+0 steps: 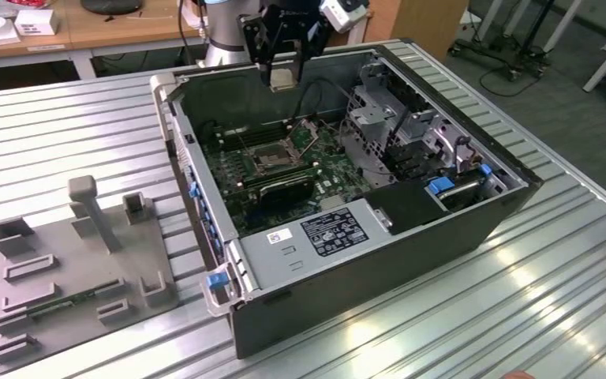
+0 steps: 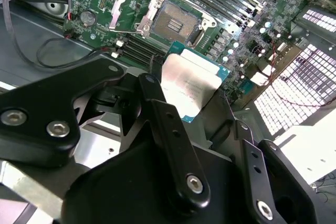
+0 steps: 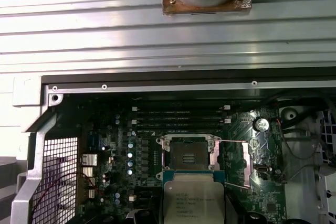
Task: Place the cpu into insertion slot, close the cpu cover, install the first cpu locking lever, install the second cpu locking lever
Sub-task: 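Place the cpu into insertion slot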
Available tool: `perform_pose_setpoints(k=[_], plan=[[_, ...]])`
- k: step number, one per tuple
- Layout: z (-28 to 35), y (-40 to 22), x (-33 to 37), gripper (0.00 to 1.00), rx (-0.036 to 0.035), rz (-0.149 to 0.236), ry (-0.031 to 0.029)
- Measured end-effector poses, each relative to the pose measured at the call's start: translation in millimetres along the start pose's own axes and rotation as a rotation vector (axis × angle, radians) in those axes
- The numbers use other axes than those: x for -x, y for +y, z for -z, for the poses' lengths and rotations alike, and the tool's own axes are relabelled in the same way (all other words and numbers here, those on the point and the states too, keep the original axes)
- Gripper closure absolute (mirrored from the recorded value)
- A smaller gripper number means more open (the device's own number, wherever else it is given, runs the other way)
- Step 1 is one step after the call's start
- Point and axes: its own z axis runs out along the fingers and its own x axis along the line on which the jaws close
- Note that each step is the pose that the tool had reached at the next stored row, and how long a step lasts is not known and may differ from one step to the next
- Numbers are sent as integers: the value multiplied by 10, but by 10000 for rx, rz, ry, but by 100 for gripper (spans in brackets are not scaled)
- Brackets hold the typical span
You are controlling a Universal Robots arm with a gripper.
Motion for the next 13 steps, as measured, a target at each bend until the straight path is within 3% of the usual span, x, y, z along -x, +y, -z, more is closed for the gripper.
perform_pose_setpoints(k=[13], plan=[[-13, -1, 0, 46, 2, 0, -1]])
